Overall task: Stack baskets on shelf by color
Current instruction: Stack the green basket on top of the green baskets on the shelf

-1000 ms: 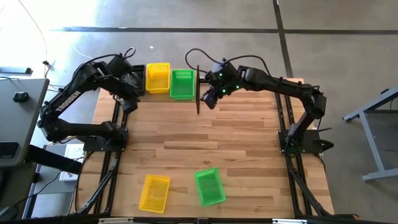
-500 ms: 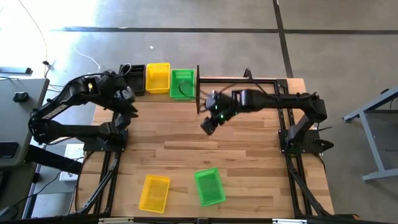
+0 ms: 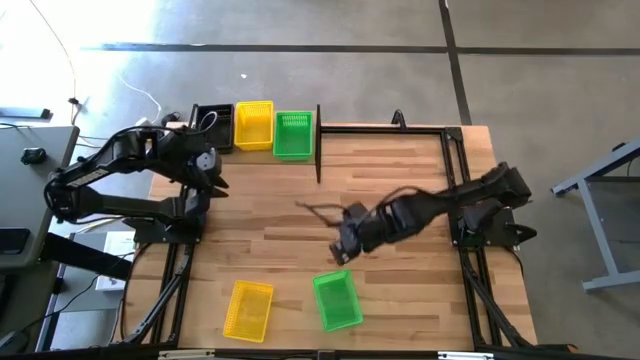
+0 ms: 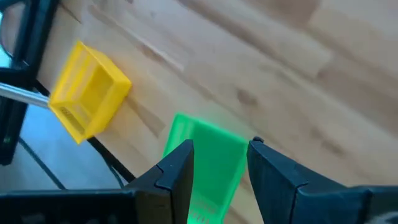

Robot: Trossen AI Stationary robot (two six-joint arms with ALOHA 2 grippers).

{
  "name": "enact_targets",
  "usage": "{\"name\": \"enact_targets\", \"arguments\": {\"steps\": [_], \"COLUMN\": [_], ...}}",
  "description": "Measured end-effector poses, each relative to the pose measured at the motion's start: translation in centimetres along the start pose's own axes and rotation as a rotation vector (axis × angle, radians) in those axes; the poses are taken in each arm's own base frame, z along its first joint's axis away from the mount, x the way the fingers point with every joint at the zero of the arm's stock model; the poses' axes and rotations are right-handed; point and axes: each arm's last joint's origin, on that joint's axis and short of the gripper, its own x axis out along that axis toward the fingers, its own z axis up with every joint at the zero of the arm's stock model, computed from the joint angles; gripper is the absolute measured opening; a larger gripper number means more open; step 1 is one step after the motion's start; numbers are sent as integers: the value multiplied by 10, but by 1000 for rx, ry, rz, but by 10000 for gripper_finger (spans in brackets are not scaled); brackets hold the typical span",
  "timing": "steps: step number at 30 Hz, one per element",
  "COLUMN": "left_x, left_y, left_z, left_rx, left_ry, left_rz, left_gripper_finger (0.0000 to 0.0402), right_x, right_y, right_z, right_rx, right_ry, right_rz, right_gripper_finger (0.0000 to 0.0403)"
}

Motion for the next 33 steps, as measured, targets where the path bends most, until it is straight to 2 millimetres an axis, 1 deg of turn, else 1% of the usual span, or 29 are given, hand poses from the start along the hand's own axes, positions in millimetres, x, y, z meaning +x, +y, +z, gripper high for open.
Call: {"name": "enact_targets", "arguments": {"steps": [3,7,13,22,26,33], "left_x": [0,0,1,1,1,1], "left_y": [-1,-2,-2,-2,-2,-2], "left_z": [0,0,0,0,0,0], "left_rx": [8,14,17,17,17,17], "left_ry": [3,4,6,7,7,7], "left_rz": [-5,-7,-10,-10,-10,-10], "left_gripper_finger": [110,110,110,110,110,110], "right_x": [10,26,51,91,109,133], "right_y": [6,11,14,12,10,6], "right_z": [-20,-41,-63,-85,-90,-95], "right_rx": [17,31,55,72,69,68], "right_ry": [25,48,78,99,126,160], "right_rz": [-24,-63,-126,-237,-279,-330], "right_gripper_finger": [135,135,135,135,135,135]}}
